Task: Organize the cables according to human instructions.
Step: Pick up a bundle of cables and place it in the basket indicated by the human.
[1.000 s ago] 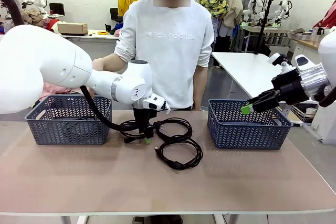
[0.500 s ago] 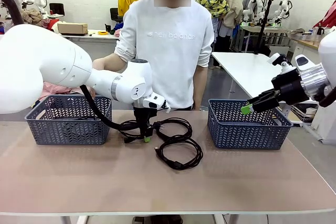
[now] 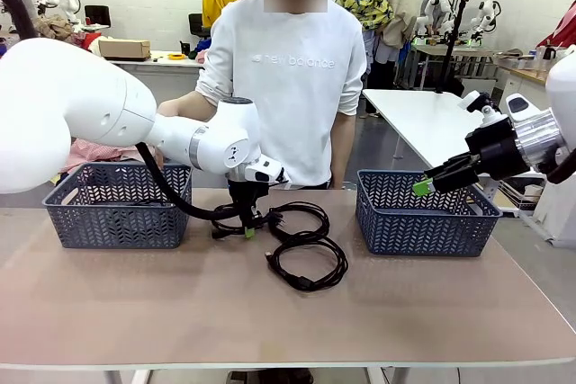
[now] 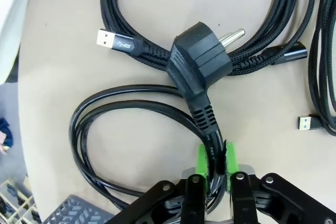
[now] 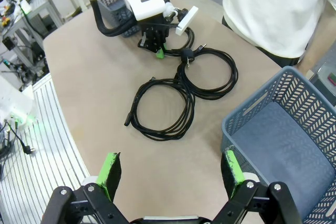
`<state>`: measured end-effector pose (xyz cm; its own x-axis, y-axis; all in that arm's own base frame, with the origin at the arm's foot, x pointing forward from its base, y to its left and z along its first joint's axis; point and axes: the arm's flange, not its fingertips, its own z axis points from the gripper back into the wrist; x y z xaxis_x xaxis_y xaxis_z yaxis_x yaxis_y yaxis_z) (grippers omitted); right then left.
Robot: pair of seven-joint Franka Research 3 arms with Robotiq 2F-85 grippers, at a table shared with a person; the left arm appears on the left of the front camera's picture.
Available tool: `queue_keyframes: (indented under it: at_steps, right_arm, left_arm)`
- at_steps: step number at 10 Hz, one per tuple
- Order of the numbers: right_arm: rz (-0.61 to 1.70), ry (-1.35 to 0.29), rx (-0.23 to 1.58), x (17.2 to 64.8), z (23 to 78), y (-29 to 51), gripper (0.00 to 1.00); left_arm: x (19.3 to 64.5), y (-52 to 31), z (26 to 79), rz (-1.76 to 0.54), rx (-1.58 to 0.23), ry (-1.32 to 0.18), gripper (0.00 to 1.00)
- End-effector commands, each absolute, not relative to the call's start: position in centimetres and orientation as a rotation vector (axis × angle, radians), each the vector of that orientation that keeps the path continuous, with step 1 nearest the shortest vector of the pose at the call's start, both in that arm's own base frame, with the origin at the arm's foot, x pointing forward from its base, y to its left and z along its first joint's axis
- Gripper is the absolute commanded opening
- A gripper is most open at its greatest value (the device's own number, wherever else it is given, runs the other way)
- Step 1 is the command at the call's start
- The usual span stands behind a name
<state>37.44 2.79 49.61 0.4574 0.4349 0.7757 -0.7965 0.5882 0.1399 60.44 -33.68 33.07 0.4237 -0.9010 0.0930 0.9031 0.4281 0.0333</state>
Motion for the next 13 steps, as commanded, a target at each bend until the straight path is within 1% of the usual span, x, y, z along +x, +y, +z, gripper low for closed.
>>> queue_keyframes:
  at_steps: [1, 3, 4, 6, 9, 10, 12, 13]
  right_arm:
    - [0.82, -0.796, 0.554, 37.8, 49.6, 2.8, 1.0]
    - [0.82, -0.796, 0.554, 37.8, 49.6, 2.8, 1.0]
    - [0.82, -0.796, 0.554, 37.8, 49.6, 2.8, 1.0]
    - [0.82, -0.796, 0.554, 37.8, 49.6, 2.8, 1.0]
    - [0.82, -0.796, 0.554, 37.8, 49.6, 2.8, 1.0]
    - [0.82, -0.796, 0.554, 37.8, 49.6, 2.8, 1.0]
    - [0.82, -0.796, 0.554, 37.8, 49.6, 2.8, 1.0]
    - [0.82, -0.796, 0.554, 37.8, 49.6, 2.8, 1.0]
  left_arm:
    - [59.8, -32.7, 33.8, -1.091, 0.004, -0.098, 0.0]
    - [59.7, -32.2, 34.5, -1.063, 0.013, -0.102, 0.0]
    - [59.5, -31.8, 35.7, -1.033, 0.064, -0.129, 0.0]
    - [58.5, -31.7, 39.5, -1.058, 0.105, -0.196, 0.0]
    - [55.2, -31.9, 46.6, -1.239, 0.036, -0.232, 0.0]
    - [53.9, -31.6, 48.6, -1.314, 0.039, -0.237, 0.0]
    - [51.6, -29.3, 51.9, -1.482, 0.006, -0.213, 0.0]
    - [51.1, -26.9, 53.1, -1.543, 0.019, -0.208, 0.0]
